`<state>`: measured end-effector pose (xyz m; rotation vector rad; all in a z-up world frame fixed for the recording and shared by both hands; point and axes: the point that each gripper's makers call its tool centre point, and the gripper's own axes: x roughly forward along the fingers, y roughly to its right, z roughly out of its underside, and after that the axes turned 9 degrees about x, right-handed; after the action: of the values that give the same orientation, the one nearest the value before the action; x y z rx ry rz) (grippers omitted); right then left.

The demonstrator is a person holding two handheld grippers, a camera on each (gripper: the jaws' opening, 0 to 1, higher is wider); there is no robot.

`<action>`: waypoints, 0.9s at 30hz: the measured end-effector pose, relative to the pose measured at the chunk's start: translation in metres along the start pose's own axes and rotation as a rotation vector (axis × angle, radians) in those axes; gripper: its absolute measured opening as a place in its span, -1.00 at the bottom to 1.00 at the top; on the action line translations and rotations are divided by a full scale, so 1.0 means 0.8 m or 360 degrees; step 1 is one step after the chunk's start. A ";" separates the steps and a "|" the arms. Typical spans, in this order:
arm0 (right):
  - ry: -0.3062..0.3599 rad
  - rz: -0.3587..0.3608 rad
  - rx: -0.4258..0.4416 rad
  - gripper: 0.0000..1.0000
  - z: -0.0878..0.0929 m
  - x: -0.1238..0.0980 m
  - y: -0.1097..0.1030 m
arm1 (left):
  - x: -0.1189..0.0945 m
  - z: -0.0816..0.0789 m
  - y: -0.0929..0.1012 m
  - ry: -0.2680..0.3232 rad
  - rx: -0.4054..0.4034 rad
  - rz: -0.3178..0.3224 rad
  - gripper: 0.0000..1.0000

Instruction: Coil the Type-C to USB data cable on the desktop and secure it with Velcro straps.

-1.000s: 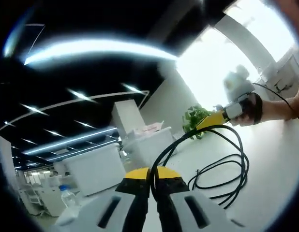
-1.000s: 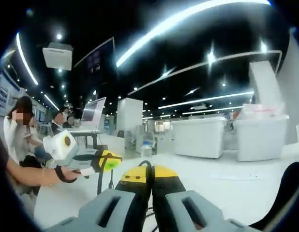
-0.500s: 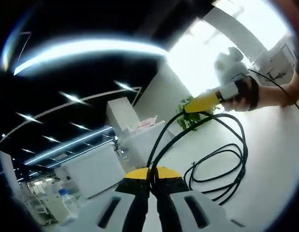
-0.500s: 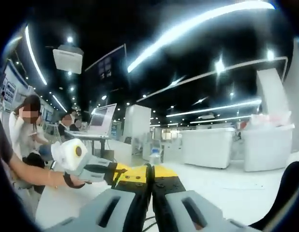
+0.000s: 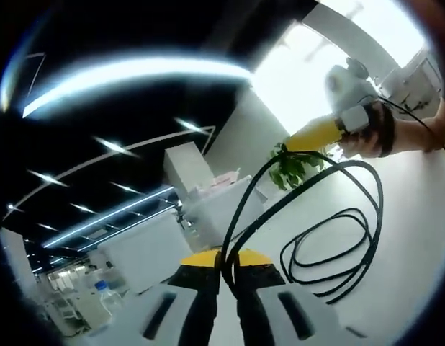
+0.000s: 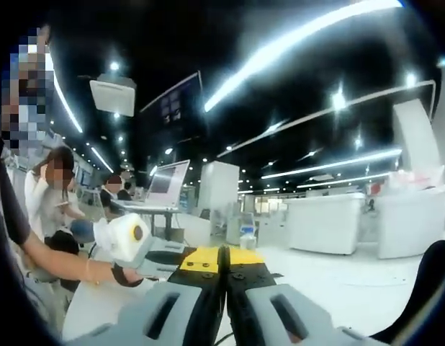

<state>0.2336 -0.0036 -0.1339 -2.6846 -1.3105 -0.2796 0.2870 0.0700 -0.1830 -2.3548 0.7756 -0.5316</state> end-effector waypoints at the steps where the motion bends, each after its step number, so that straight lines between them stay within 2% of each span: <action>1: -0.0002 -0.0015 -0.0001 -0.99 0.001 0.000 -0.003 | 0.000 0.000 -0.001 -0.0002 0.0006 -0.0005 -0.82; 10: -0.0013 -0.0090 0.0045 -0.99 0.007 0.005 -0.018 | -0.003 -0.007 -0.004 0.0015 0.0054 -0.0028 -0.81; 14: -0.0054 -0.0106 0.0046 -0.99 0.017 0.011 -0.022 | -0.002 -0.010 0.001 0.0034 0.0081 -0.0008 -0.81; 15: -0.0114 -0.0020 -0.0081 -0.99 0.022 0.009 -0.010 | -0.001 -0.010 0.003 0.0029 0.0098 -0.0004 -0.82; 16: -0.0118 0.0012 -0.0122 -0.99 0.020 0.008 -0.005 | -0.001 -0.009 0.003 0.0024 0.0113 -0.0002 -0.83; 17: -0.0084 0.0142 -0.0225 -0.99 0.008 0.004 0.014 | -0.001 -0.006 0.004 0.0001 0.0173 0.0006 -0.91; 18: -0.0116 0.0248 -0.0265 -0.99 0.007 -0.002 0.038 | -0.001 -0.006 0.003 0.0000 0.0195 -0.0003 -0.91; 20: -0.0257 0.0301 -0.0314 -0.98 0.025 -0.009 0.061 | -0.001 -0.006 0.001 -0.0006 0.0227 -0.0010 -0.91; 22: -0.0331 0.0419 -0.0224 -0.91 0.049 -0.016 0.094 | -0.002 -0.006 0.000 -0.0002 0.0220 -0.0011 -0.91; 23: -0.0366 0.0455 -0.0190 -0.78 0.063 -0.019 0.108 | -0.002 -0.007 0.000 -0.0001 0.0215 -0.0014 -0.91; 25: -0.0520 0.0484 -0.0161 -0.65 0.098 -0.023 0.126 | -0.003 -0.007 0.000 -0.0001 0.0222 -0.0018 -0.91; 27: -0.0631 0.0507 -0.0133 -0.64 0.125 -0.025 0.135 | -0.003 -0.009 -0.001 0.0004 0.0231 -0.0021 -0.91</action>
<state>0.3172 -0.0640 -0.2409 -3.0710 -0.9373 0.2515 0.2818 0.0690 -0.1776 -2.2271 0.6993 -0.5771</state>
